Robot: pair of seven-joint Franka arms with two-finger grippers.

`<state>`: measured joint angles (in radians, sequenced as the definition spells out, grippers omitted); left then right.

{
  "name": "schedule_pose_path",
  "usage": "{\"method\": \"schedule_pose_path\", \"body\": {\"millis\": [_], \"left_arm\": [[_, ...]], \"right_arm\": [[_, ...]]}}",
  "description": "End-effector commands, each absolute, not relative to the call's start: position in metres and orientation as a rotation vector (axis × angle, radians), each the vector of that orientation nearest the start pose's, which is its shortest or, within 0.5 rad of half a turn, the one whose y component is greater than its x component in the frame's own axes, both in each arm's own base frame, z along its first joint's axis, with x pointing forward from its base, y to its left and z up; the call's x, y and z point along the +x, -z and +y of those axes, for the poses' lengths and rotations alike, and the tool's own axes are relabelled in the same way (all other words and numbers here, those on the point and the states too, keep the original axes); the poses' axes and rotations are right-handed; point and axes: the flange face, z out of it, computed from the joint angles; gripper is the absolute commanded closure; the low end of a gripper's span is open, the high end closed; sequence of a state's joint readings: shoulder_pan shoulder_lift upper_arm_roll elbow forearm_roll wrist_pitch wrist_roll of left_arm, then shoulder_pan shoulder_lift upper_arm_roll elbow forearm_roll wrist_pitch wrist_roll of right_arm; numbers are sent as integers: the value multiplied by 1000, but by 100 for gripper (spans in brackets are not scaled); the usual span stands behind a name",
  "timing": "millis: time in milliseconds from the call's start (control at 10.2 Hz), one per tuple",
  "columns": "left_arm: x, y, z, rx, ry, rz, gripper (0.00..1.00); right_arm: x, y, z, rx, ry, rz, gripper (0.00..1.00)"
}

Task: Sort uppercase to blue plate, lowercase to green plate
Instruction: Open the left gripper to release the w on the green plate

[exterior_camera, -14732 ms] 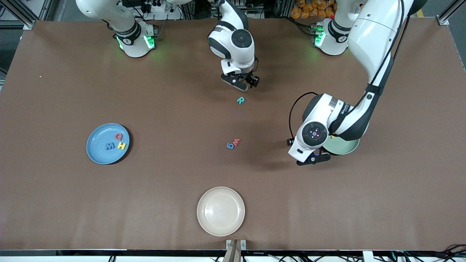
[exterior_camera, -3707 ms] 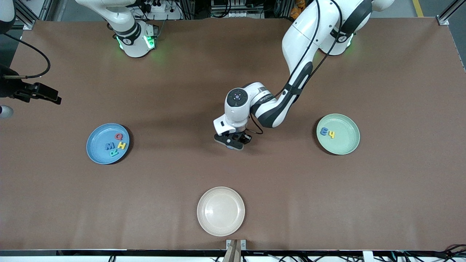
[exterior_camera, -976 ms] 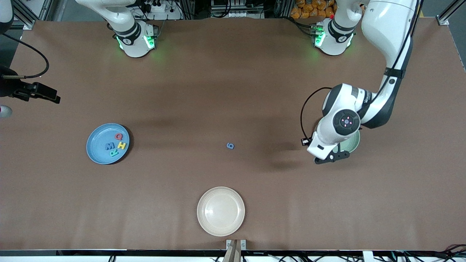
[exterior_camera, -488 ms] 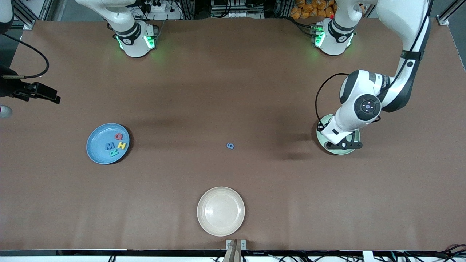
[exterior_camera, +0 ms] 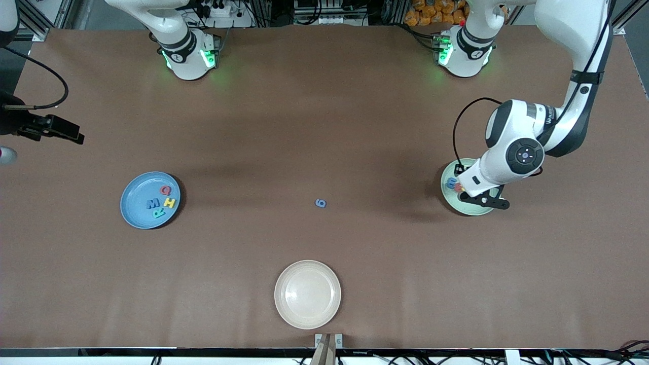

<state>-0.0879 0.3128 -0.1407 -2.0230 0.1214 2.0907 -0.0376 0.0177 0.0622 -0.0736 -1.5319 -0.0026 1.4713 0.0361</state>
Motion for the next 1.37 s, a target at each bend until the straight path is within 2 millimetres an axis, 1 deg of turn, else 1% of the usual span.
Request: {"method": "schedule_pose_path", "body": {"millis": [0, 98, 293, 390, 488, 780, 878, 976, 1073, 1171, 1268], "left_arm": [[563, -280, -132, -2994, -349, 457, 0], [568, -279, -137, -2999, -347, 458, 0], [580, -281, -161, -2993, -348, 482, 0], [591, -287, -167, -3000, -333, 459, 0], [597, -293, -184, -3004, -315, 427, 0], [602, -305, -233, -3023, -240, 254, 0], [602, -307, -253, -3030, -214, 197, 0], [600, -306, -275, -3032, -196, 124, 0], [592, -306, -301, -3032, -179, 55, 0], [579, -304, -326, -3024, -172, -22, 0], [572, -302, -343, -3017, -162, -113, 0]], "right_arm": [[555, -603, -30, -3129, -192, 163, 0], [555, -603, -31, -3129, -192, 163, 0], [555, -603, -31, -3129, -192, 163, 0], [555, -603, -31, -3129, -192, 163, 0], [555, -603, -31, -3129, -192, 163, 0], [555, -603, -31, -3129, -192, 163, 0], [555, -603, -31, -3129, -192, 163, 0], [555, -603, -31, -3129, -192, 163, 0], [555, -603, -31, -3129, -192, 163, 0], [555, -603, -31, -3129, -192, 163, 0], [555, -603, -31, -3129, -192, 163, 0]]}}
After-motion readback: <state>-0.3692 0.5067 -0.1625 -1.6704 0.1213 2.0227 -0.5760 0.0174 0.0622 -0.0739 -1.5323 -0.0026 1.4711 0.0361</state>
